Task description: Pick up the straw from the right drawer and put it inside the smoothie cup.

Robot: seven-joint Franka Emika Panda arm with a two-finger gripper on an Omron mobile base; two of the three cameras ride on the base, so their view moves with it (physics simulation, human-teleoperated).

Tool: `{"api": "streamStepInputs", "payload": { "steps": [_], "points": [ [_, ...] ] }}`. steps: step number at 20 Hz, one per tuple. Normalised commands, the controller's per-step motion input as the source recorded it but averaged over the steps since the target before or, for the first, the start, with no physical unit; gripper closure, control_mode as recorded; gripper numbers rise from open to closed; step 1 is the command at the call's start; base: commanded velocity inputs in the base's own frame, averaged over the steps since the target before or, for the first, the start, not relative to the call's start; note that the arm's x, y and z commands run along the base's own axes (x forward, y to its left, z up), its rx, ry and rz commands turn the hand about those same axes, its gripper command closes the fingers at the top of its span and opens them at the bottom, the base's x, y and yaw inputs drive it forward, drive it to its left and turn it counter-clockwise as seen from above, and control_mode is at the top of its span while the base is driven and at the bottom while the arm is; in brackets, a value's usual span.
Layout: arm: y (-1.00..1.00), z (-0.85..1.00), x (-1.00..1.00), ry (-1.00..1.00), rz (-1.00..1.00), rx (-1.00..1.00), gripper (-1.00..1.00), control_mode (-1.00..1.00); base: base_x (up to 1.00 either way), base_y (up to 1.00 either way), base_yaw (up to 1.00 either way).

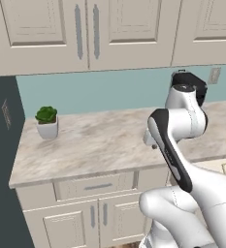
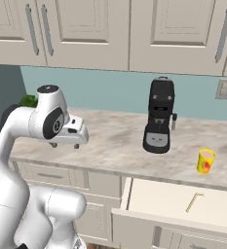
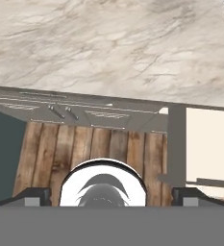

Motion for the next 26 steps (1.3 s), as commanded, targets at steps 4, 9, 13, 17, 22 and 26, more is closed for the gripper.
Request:
{"api": "streamStepInputs", "payload": {
  "steps": [4, 9, 13, 17, 22, 26],
  "points": [
    [0.0, 0.0, 0.0, 0.0, 0.0, 0.0, -1.0, 1.0, -0.56, 0.0, 0.0],
    [0.0, 0.0, 0.0, 0.0, 0.0, 0.0, -1.0, 1.0, -0.61, 0.0, 0.0],
    [0.0, 0.0, 0.0, 0.0, 0.0, 0.0, -1.0, 1.0, -0.37, -0.15, -0.02],
    [0.0, 0.0, 0.0, 0.0, 0.0, 0.0, -1.0, 1.0, -0.16, -0.47, -0.07],
    [0.0, 0.0, 0.0, 0.0, 0.0, 0.0, -1.0, 1.0, -0.02, -0.73, -0.1],
    [0.0, 0.0, 0.0, 0.0, 0.0, 0.0, -1.0, 1.0, 0.0, -0.87, -0.11]
  ]
}}
